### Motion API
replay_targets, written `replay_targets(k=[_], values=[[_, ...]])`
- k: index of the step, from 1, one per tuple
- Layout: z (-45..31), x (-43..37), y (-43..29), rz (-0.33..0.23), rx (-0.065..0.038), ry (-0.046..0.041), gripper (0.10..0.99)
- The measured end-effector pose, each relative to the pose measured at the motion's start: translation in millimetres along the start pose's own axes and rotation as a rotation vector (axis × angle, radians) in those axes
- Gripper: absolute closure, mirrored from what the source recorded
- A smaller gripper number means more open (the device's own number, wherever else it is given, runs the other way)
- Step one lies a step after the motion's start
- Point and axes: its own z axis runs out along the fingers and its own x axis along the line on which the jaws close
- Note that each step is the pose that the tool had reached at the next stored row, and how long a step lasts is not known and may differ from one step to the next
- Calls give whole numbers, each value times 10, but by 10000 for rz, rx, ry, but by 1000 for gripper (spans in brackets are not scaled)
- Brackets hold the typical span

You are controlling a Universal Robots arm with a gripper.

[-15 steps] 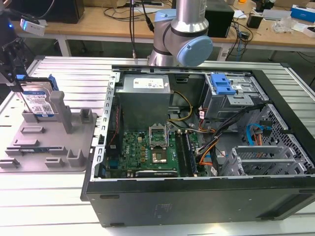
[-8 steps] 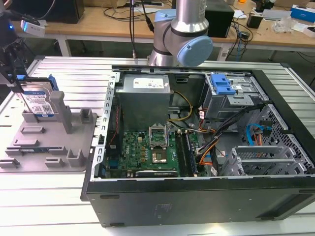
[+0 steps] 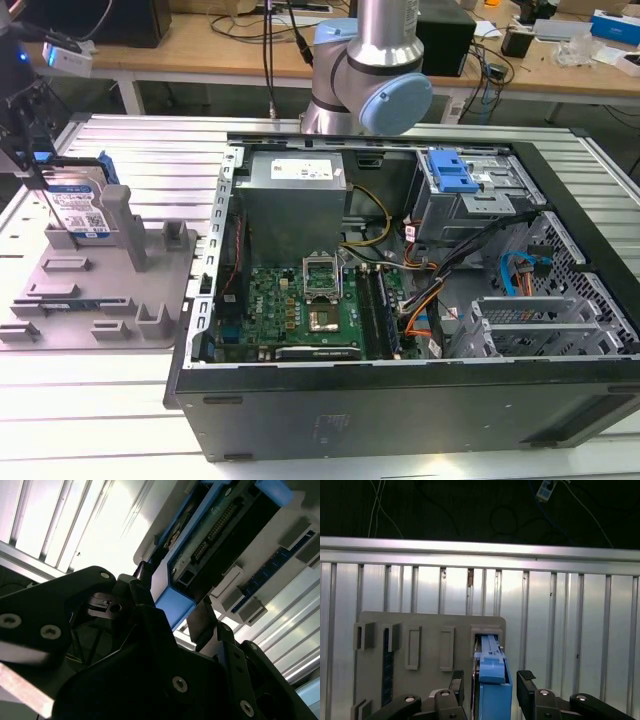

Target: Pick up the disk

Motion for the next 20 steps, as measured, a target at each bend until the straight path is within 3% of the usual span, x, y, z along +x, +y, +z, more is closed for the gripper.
replay_targets(k=[6, 9, 20], values=[[9, 9, -1, -2, 1, -1, 557], [11, 12, 0, -2, -1, 0, 694], [20, 12, -1, 0, 0, 0, 694]])
